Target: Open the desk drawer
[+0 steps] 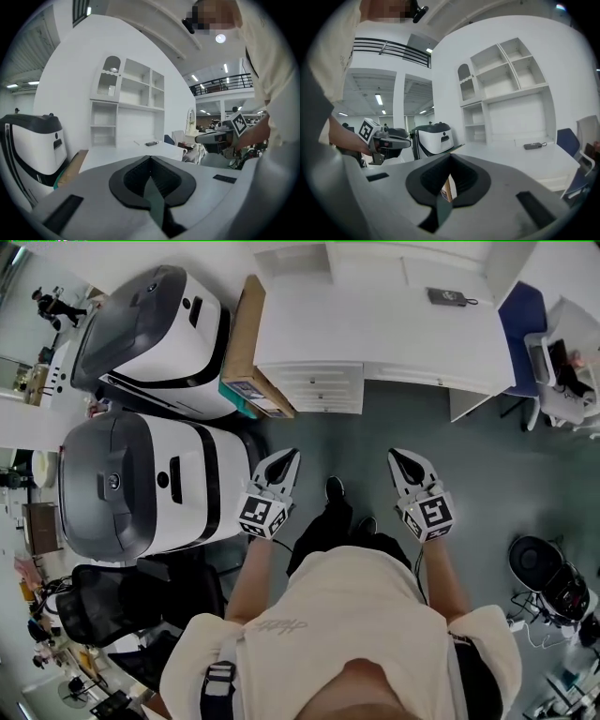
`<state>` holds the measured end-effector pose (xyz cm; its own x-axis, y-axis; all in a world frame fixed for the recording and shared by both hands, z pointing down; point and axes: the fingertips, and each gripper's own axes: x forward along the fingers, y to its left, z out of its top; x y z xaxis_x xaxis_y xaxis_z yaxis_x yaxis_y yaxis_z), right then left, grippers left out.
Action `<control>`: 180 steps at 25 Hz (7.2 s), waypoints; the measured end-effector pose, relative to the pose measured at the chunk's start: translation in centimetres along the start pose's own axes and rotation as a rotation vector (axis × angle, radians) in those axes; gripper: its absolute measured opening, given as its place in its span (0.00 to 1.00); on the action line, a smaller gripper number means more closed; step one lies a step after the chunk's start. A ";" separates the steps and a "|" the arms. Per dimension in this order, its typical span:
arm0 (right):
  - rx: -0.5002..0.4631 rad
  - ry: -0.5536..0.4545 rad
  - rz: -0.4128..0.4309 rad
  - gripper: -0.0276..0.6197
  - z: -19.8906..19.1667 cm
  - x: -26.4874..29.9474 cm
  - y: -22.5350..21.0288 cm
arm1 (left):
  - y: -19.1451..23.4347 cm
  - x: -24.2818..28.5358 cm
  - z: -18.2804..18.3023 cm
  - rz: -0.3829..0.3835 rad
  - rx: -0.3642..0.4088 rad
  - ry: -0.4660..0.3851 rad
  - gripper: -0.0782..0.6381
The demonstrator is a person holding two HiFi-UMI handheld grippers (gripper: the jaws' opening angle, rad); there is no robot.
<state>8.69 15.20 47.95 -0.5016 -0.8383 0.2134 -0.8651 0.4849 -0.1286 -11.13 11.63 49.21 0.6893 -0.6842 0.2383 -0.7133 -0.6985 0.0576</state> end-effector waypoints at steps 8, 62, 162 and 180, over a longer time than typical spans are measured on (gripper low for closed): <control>-0.133 0.000 -0.048 0.04 5.6 7.2 -2.3 | 6.8 6.5 2.7 -0.030 0.020 -0.040 0.11; -0.097 -0.016 0.198 0.04 10.6 28.9 -20.6 | 20.3 27.4 8.6 0.139 -0.046 0.014 0.12; 0.035 0.264 0.131 0.04 -0.8 32.3 -21.0 | 25.7 36.3 -30.8 0.124 -0.420 0.771 0.27; 0.070 0.299 0.144 0.04 -1.9 34.3 -23.1 | 25.9 37.9 -32.9 0.118 -0.444 0.894 0.23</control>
<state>11.46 -24.25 60.09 -0.6063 -0.6474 0.4618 -0.7882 0.5659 -0.2416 -7.67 -25.43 91.67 0.3930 -0.2076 0.8958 -0.8792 -0.3702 0.3000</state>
